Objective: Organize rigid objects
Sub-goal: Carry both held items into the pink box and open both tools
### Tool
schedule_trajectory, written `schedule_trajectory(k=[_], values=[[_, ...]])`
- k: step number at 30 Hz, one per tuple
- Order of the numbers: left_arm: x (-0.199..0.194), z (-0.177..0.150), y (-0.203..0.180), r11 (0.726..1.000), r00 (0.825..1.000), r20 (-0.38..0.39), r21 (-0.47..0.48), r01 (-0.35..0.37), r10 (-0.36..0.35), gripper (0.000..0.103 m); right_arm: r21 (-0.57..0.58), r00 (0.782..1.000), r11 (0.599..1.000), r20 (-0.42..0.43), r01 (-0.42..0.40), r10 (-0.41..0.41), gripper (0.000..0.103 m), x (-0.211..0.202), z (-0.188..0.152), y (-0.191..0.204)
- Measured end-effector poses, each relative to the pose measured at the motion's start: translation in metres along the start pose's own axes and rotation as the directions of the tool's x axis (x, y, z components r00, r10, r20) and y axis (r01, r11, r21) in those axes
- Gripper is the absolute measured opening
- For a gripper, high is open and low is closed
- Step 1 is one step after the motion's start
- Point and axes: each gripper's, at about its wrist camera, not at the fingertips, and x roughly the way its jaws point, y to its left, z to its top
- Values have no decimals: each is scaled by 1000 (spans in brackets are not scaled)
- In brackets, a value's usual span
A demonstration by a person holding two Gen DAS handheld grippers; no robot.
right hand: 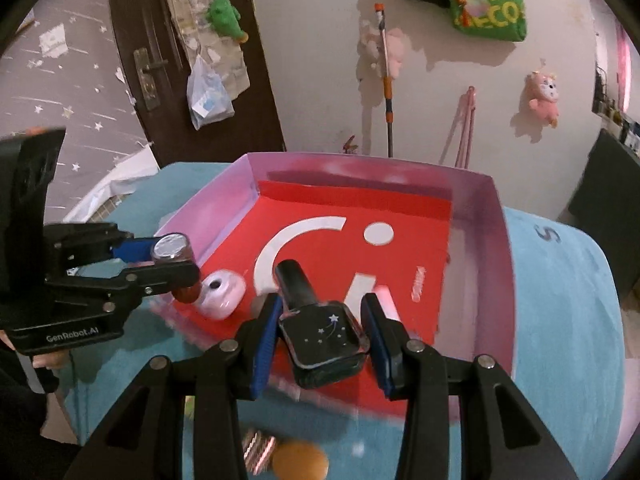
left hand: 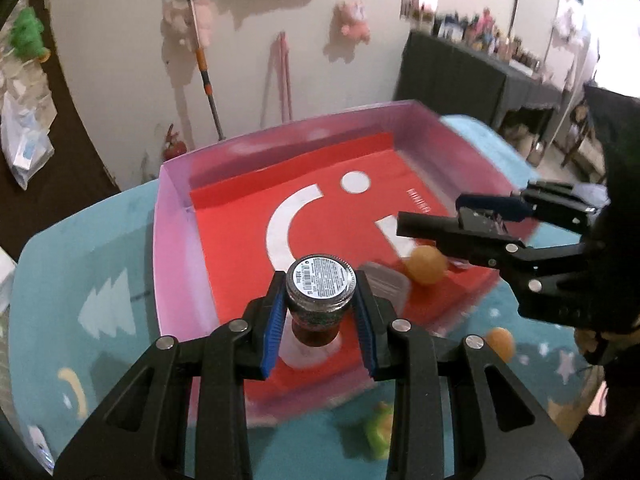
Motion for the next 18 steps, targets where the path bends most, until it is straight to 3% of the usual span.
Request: schedule_trajectory(k=[4, 13, 18], values=[[29, 16, 9, 1000, 996, -86, 10, -15, 16, 30, -32, 998, 999, -54, 16, -17, 44, 29, 17, 3], [70, 35, 17, 1000, 979, -202, 18, -15, 19, 30, -91, 983, 995, -179, 34, -50, 44, 80, 30, 5], [78, 40, 15, 999, 973, -230, 42, -22, 31, 30, -101, 974, 994, -222, 28, -50, 44, 97, 31, 5]])
